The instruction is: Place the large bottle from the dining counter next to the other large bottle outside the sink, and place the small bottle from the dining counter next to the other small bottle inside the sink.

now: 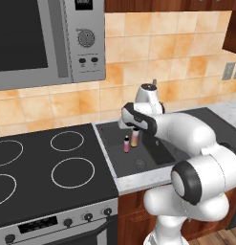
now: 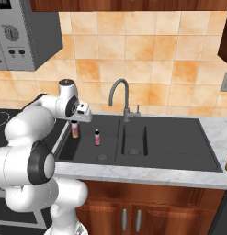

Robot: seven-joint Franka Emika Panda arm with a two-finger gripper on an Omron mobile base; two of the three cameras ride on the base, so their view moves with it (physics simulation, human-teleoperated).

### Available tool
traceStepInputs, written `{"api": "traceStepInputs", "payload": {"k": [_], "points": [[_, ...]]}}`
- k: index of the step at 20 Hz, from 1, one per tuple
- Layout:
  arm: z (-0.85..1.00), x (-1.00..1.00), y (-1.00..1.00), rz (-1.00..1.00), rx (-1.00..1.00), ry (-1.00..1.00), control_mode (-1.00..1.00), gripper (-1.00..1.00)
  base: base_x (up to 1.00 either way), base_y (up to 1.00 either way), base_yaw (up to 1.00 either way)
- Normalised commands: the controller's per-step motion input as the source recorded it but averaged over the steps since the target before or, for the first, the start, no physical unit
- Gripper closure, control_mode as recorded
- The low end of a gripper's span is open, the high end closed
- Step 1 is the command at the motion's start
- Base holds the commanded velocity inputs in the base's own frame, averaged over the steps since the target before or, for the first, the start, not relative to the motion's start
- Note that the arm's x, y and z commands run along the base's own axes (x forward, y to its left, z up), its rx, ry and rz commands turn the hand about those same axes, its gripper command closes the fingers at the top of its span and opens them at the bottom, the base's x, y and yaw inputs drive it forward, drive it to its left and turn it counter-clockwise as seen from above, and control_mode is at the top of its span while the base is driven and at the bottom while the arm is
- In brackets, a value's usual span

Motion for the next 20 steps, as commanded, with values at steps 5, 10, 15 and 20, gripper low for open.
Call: {"api": "traceStepInputs", "payload": {"k": [5, 10, 15, 20], "points": [[-0.22, 0.03, 0.00, 0.03, 0.00, -0.12, -1.00, 1.00, 0.00, 0.00, 0.00], [-0.29, 0.13, 0.00, 0.03, 0.00, -0.11, -1.00, 1.00, 0.00, 0.00, 0.00], [-0.27, 0.16, 0.00, 0.00, 0.00, 0.00, -1.00, 1.00, 0.00, 0.00, 0.00], [-0.24, 0.09, 0.00, 0.00, -0.01, 0.06, -1.00, 1.00, 0.00, 0.00, 0.00]]}}
